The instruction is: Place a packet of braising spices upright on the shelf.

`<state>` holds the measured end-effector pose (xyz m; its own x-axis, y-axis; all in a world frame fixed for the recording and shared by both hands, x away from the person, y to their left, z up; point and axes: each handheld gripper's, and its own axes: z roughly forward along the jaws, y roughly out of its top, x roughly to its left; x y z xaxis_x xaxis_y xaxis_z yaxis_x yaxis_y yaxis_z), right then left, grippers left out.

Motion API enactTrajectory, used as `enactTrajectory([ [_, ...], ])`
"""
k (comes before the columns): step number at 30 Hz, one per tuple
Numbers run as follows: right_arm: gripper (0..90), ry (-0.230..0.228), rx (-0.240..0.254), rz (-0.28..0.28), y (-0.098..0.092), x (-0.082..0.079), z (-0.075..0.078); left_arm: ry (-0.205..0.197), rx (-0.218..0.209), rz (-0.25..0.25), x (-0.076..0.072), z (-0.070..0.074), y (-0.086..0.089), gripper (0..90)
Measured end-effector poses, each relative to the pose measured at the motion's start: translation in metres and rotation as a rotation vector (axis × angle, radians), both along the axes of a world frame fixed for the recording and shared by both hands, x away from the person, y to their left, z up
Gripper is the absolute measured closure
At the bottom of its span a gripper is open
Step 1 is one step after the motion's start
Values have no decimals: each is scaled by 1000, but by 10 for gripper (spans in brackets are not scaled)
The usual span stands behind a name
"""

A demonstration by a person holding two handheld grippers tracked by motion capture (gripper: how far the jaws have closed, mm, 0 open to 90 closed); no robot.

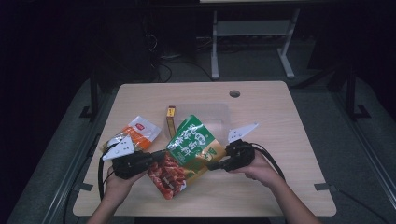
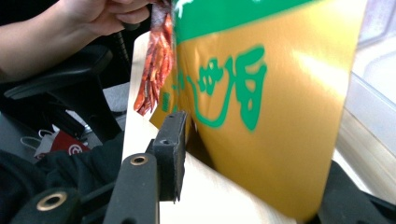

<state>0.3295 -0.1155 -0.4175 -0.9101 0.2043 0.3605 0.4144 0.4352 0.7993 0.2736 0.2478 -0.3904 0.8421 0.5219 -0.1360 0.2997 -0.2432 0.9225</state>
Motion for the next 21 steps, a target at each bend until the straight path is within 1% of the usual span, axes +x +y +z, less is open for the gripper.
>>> enactTrajectory([
  [3, 655, 3, 28, 13, 0, -1, 2, 0, -7, 5, 0, -1, -1, 897],
  [5, 688, -5, 35, 17, 2, -3, 3, -3, -4, 3, 0, -1, -2, 896],
  [7, 733, -1, 43, 19, 3, -3, 2, 0, -3, 5, 0, -2, -4, 896],
  [8, 780, -5, 46, 19, 3, -3, 2, 0, 8, 6, 0, -3, -4, 896],
  [10, 804, -12, 48, 18, 3, -3, 3, 4, 7, 3, 0, -4, -5, 896],
  [12, 825, -7, 48, 20, 2, -3, 3, 3, 4, 6, 0, -4, -5, 896],
  [15, 886, -15, 51, 22, 2, -3, 4, 4, 1, 5, 1, -5, -6, 895],
  [17, 895, -18, 62, 26, 0, -4, 6, 10, 6, 2, 2, -7, -7, 895],
  [21, 898, -28, 67, 48, -1, -4, 8, 19, 5, -9, 4, -10, -7, 890],
])
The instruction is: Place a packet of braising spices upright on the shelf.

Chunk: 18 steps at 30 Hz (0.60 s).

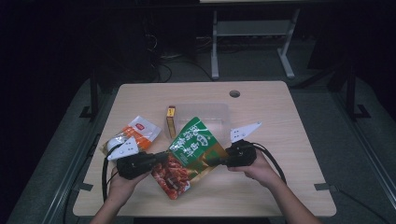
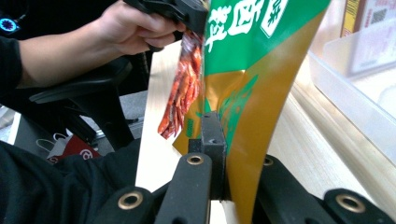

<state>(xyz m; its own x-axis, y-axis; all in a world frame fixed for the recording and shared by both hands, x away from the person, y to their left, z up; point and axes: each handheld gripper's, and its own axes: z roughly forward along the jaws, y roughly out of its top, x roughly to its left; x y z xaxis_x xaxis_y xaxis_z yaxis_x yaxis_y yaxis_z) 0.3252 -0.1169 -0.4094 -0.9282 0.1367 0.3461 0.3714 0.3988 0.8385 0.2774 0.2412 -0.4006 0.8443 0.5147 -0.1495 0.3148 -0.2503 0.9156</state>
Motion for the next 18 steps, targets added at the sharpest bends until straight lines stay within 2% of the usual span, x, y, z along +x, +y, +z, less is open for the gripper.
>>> enactTrajectory([
  [2, 899, -15, -1, 7, 0, -1, 2, -3, 15, -5, 1, -1, 0, 885],
  [6, 900, -48, -21, 11, 1, -5, 6, -13, 79, -3, 2, -6, -3, 866],
  [11, 900, -88, -22, 15, 1, -8, 11, -14, 87, -2, 4, -8, -4, 833],
  [14, 900, -109, -19, 22, 1, -10, 16, -17, 86, 33, 5, -8, -2, 700],
  [15, 900, -115, -20, 14, 1, -11, 17, -12, 82, 28, 6, -8, -2, 635],
  [16, 900, -118, -16, 17, 1, -11, 18, -12, 82, 18, 7, -8, 0, 626],
  [18, 900, -123, 2, 20, 1, -13, 20, -7, 86, 21, 7, -9, 0, 540],
])
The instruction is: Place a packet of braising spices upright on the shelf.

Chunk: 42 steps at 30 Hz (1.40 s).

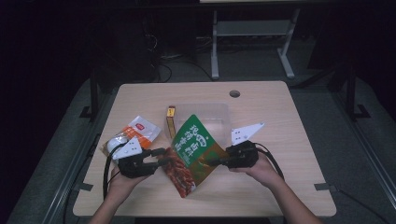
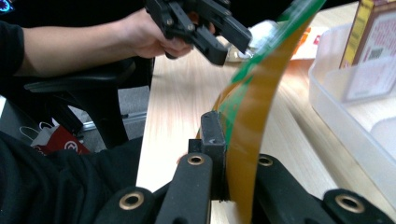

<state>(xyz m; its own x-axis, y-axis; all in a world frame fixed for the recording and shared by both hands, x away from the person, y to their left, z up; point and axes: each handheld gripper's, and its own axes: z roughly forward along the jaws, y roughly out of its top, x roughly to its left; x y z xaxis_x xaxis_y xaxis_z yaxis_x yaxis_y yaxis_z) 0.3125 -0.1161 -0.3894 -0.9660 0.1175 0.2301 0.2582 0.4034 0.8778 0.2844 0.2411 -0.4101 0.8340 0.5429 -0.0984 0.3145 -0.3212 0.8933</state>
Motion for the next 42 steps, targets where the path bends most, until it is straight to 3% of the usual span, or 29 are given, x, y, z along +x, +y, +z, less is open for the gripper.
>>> enactTrajectory([
  [6, 900, -26, 10, -6, -6, -3, 11, -17, 62, -22, -3, -4, -7, 410],
  [16, 900, -105, 2, -21, -20, -10, 34, -24, 110, -51, -4, -8, -13, 341],
  [22, 900, -161, -20, -24, -26, -12, 52, -7, 108, -52, -4, -13, -17, 293],
  [25, 900, -187, -33, -29, -28, -10, 60, -2, 132, -64, -3, -14, -18, 265],
  [31, 900, -245, -75, -45, -31, -6, 78, 7, 139, -69, -4, -17, -21, 242],
  [42, 900, -292, -147, -79, -39, 19, 107, 14, 130, -68, -3, -19, -23, 241],
])
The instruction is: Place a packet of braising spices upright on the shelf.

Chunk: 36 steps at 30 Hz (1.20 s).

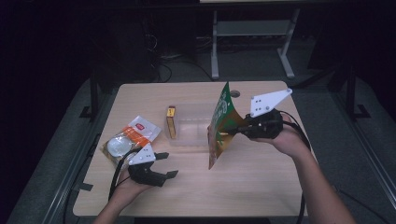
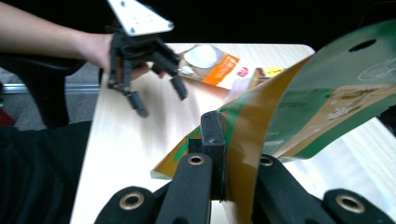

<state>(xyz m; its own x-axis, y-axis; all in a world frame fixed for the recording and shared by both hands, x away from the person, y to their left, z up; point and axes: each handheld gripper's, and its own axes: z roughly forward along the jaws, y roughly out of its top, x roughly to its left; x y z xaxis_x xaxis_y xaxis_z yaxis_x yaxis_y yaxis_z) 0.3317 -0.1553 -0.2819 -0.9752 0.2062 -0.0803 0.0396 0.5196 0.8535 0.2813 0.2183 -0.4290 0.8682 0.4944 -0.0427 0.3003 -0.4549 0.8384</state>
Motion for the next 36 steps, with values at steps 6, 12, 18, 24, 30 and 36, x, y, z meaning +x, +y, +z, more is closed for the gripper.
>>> enactTrajectory([
  [6, 900, 5, -31, -38, 0, 23, 1, 2, 4, -4, 0, -1, -1, 241],
  [12, 900, 17, -80, -69, 6, 49, 3, 2, 8, -5, 0, -2, -1, 241],
  [18, 900, 26, -128, -75, 15, 69, 6, 0, 9, -6, 1, -2, -2, 240],
  [24, 900, 17, -169, -65, 25, 82, 7, 8, 7, -5, 0, -3, -2, 239],
  [30, 900, 0, -201, -73, 29, 90, 7, 6, 7, -4, 1, -3, -2, 239],
  [36, 900, -26, -240, -73, 30, 89, 16, 5, 8, -4, 1, -3, -3, 239],
])
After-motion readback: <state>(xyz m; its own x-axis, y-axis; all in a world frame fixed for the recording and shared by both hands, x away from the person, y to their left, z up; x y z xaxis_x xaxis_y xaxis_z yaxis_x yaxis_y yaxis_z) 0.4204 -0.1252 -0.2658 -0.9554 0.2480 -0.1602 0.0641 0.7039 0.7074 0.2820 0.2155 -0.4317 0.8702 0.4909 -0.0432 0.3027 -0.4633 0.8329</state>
